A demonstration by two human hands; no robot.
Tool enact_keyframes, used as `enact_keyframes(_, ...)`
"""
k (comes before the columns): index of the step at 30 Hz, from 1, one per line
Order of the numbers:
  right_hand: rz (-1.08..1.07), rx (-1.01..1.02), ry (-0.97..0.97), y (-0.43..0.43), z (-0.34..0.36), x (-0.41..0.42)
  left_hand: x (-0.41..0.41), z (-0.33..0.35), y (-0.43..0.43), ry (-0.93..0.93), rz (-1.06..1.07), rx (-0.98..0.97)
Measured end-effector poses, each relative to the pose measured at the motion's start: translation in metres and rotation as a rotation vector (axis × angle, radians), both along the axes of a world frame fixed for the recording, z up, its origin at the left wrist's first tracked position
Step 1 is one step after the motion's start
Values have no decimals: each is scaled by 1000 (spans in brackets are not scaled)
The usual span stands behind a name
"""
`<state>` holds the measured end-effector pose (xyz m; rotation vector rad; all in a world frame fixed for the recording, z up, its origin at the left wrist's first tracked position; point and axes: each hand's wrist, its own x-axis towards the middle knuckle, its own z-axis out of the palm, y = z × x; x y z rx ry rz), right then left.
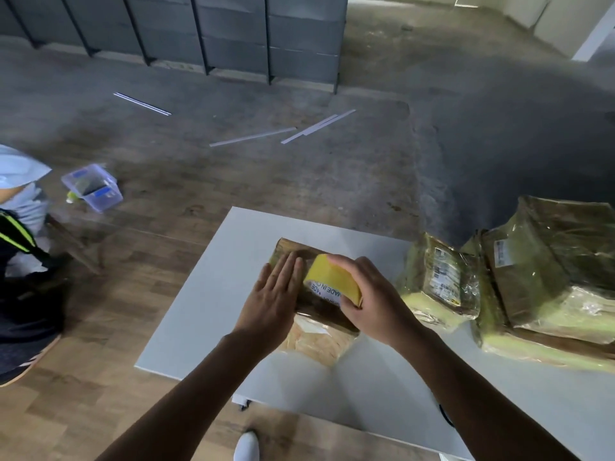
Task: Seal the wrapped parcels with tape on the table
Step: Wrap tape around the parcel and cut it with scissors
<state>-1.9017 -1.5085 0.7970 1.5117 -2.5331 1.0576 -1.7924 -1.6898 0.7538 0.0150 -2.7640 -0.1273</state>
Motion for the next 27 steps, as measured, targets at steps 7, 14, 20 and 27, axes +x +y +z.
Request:
enact_keyframes(7, -40, 18, 12, -7, 9, -5, -5, -3, -9, -104, 45, -1)
enact_keyframes(14, -40, 259, 97, 18, 43, -14, 1, -2, -11, -143, 72, -1)
enact_keyframes(20, -84, 397, 91, 30, 52, -23, -6, 4, -12, -225, 100, -78)
enact_keyframes(27, -95, 345, 154, 23, 48, -17, -14, 1, 37, -140, -34, -67)
